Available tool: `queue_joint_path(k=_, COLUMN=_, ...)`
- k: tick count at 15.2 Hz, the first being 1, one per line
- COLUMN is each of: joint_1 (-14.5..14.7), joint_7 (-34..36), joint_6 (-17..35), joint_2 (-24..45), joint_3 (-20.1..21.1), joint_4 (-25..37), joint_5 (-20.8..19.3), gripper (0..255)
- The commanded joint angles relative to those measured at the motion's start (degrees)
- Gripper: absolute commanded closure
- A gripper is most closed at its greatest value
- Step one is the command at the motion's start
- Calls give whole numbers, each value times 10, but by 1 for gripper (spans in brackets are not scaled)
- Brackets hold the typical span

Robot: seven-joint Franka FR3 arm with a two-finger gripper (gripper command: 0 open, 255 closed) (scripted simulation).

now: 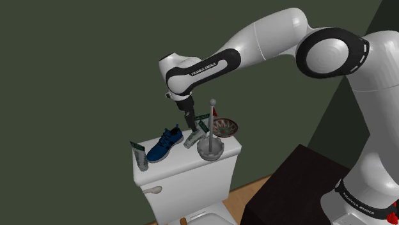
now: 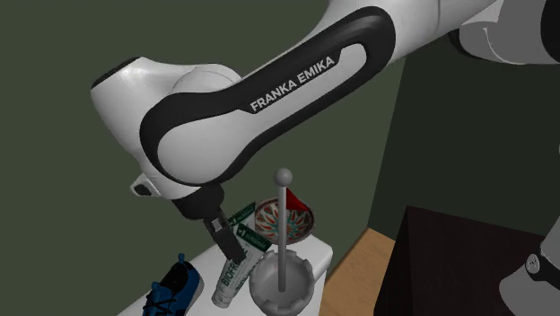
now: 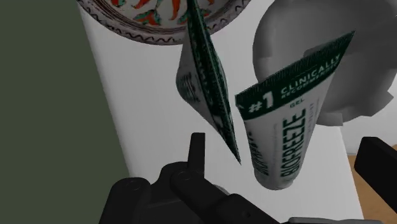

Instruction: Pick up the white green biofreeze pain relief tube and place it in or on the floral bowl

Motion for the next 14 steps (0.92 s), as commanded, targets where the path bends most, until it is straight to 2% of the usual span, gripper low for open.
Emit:
queue_joint_path(k=1, joint_1=14, joint_7=-14, joint_6=-9, joint_2=39, joint_3=7, joint_4=39, joint_5=-7, gripper=0)
queue_joint_path(k=2, joint_1=21, joint_7=-22, joint_6=-16, joint_2=59, joint_3=10, joint_4=62, joint_5=-10, gripper=0)
queue_joint_path(k=9, joint_1=15, joint_7=-18, joint_6=38, joint_2=59, joint_3=8, joint_4=8, joint_5=-13, gripper=0)
queue_joint_path(k=14, joint_1=15, joint_7=-18, joint_6=42, joint_2=59, joint_3=8, joint_4=4, joint_5=-13, gripper=0)
